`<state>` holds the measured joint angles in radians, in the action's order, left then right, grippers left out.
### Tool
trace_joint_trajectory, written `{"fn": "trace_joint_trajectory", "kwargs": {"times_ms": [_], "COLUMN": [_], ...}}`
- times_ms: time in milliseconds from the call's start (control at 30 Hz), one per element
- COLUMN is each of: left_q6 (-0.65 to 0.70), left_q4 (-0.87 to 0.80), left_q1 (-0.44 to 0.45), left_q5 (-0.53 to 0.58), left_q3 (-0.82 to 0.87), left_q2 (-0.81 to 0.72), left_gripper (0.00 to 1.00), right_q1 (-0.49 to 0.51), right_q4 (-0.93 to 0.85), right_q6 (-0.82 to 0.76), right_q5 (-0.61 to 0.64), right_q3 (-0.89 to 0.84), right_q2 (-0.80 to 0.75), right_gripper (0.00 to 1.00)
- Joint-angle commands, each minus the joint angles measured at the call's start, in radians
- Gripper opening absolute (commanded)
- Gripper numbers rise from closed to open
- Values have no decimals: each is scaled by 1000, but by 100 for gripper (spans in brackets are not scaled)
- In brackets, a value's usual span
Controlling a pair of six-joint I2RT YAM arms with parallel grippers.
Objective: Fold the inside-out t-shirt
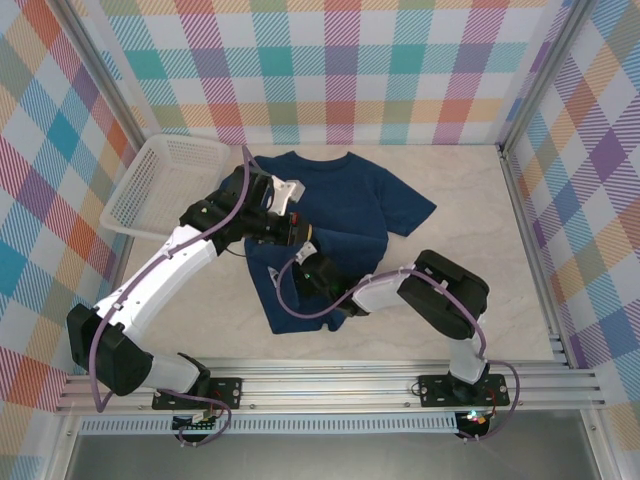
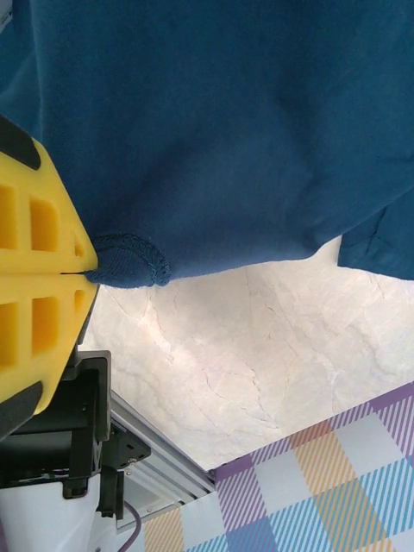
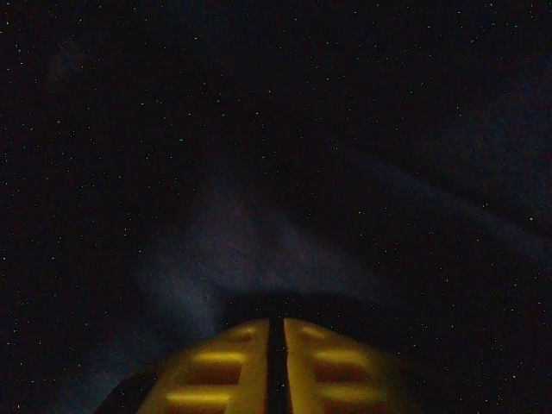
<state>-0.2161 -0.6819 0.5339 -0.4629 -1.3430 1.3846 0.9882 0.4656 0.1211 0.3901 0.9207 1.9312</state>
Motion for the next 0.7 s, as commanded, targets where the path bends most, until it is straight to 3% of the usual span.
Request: {"fn": "trace_joint_trajectory", "kwargs": {"times_ms": [0,167,333,500,667], "left_q6": [13,10,-15,4,-48], "left_q4": [-24,-28,17,13,83], "left_q1": [-14,-14,-14,-14,-9], "left_q5": [-14,30,-13,-25,-109], "left_q3": [-15,-16,-35,-53,-53], "left_q2": [-41,-76,-103,-112,-108], "left_gripper": [0,0,0,0,0], "right_q1": [-48,-130,-145,-157,-154], "right_q4": [-37,-11,-17,52,-51], "right_q6": [98,157,120,104,98], "right_q5": [1,53,84,-19,-64], "right_q3": [44,36,58,45,159], "right_q2": [16,5,36,46,99], "right_gripper": [13,13,14,18,20]}}
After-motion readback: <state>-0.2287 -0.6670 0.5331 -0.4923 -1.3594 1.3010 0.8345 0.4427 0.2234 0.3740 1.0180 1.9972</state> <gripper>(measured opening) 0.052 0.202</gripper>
